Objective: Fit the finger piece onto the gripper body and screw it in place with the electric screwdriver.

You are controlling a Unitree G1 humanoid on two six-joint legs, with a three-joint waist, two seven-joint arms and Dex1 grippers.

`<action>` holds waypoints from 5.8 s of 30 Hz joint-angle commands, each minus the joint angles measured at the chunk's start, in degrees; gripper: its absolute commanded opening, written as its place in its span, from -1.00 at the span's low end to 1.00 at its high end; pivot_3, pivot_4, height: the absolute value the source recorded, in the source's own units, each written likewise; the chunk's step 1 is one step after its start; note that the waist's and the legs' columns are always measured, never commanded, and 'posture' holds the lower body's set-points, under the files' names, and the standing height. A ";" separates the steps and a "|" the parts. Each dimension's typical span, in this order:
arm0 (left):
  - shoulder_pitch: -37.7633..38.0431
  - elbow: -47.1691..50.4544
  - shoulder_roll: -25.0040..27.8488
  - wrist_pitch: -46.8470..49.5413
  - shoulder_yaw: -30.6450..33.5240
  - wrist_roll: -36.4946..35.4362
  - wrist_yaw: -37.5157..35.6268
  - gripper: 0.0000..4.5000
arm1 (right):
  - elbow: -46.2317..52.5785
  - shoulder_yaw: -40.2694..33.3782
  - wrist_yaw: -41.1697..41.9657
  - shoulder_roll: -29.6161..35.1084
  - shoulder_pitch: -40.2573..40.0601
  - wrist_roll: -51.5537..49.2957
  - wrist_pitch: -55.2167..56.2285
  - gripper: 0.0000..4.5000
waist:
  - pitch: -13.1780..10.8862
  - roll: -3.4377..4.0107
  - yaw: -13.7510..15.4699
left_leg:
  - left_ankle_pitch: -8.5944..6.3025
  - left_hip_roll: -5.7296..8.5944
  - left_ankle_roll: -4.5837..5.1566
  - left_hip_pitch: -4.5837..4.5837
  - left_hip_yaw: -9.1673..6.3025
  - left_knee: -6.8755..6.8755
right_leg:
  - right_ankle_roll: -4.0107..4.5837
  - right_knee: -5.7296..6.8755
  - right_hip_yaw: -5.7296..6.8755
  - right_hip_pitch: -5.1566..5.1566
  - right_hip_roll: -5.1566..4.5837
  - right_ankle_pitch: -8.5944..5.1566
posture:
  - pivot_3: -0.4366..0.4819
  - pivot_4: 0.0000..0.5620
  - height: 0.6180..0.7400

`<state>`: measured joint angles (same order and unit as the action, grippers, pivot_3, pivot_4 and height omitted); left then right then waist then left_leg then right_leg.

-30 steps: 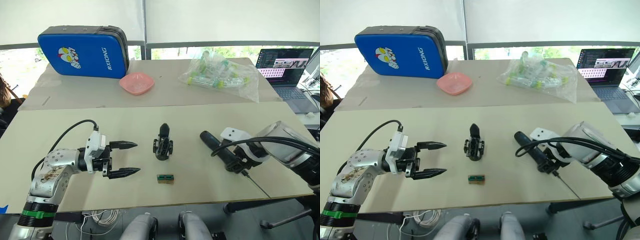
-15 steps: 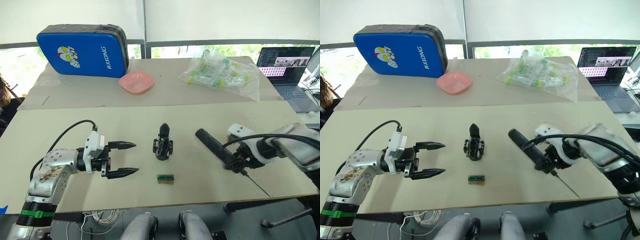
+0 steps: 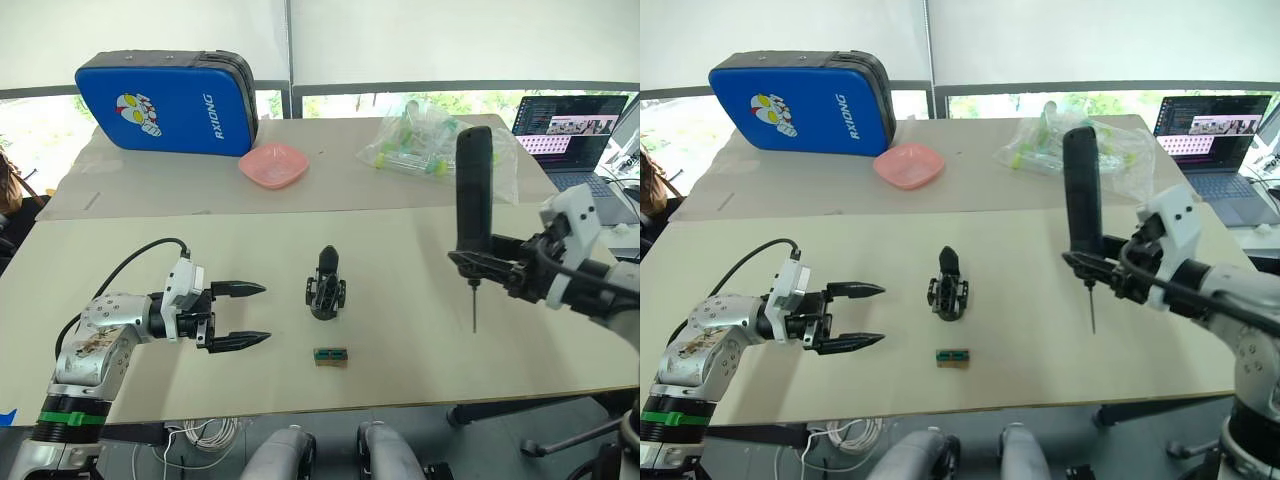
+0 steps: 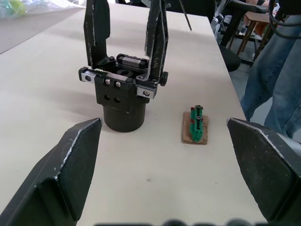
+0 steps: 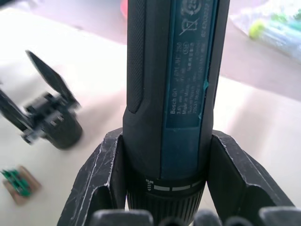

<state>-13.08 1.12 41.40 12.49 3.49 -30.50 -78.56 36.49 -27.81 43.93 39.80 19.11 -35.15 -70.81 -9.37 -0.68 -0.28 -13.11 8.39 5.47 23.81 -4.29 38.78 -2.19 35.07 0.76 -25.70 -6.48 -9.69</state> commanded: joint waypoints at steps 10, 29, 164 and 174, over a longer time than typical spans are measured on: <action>3.23 -0.58 -0.58 -4.61 -0.53 3.92 1.07 1.00 | 14.71 -5.41 -10.80 -13.36 -5.77 -10.28 13.08 -0.14 | -0.13 0.54 2.60 | 0.85 2.31 -0.63 -0.34 -2.96 -0.37 | -0.91 0.03 -0.19 0.36 -0.04 -0.91 | -0.05 -0.47 1.00; 3.53 1.34 -4.18 -9.58 -10.42 12.42 4.67 1.00 | 12.09 11.82 5.97 -14.50 -24.31 2.60 56.97 -0.14 | -0.10 0.53 1.15 | 0.55 1.61 -0.22 -1.11 -1.93 -0.80 | -0.95 0.05 -1.07 0.55 0.28 -0.89 | -0.05 -0.47 1.00; -0.31 -9.91 -18.69 -16.13 -25.50 21.53 7.00 1.00 | -3.09 31.59 12.17 -9.04 -18.36 3.71 65.74 -0.14 | 0.06 0.64 3.92 | 0.39 1.81 0.03 -1.38 -1.70 -0.91 | -1.16 -0.09 -1.35 0.75 0.37 -0.92 | -0.05 -0.47 1.00; -0.17 -9.93 -18.63 -16.06 -25.51 21.53 7.16 1.00 | -3.13 31.93 12.31 -8.81 -18.34 3.77 65.50 -0.14 | 0.06 0.64 3.91 | 0.39 1.81 0.04 -1.38 -1.70 -0.91 | -1.17 -0.09 -1.35 0.75 0.37 -0.92 | -0.05 -0.47 1.00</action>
<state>-14.98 -7.50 23.05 -4.89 -18.96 -10.36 -71.03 31.67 4.32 56.20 31.07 0.75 -30.47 -6.06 -9.31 -0.04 3.63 -12.73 10.20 5.50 22.43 -5.99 37.87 -3.36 34.98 -0.60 -24.96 -6.11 -10.62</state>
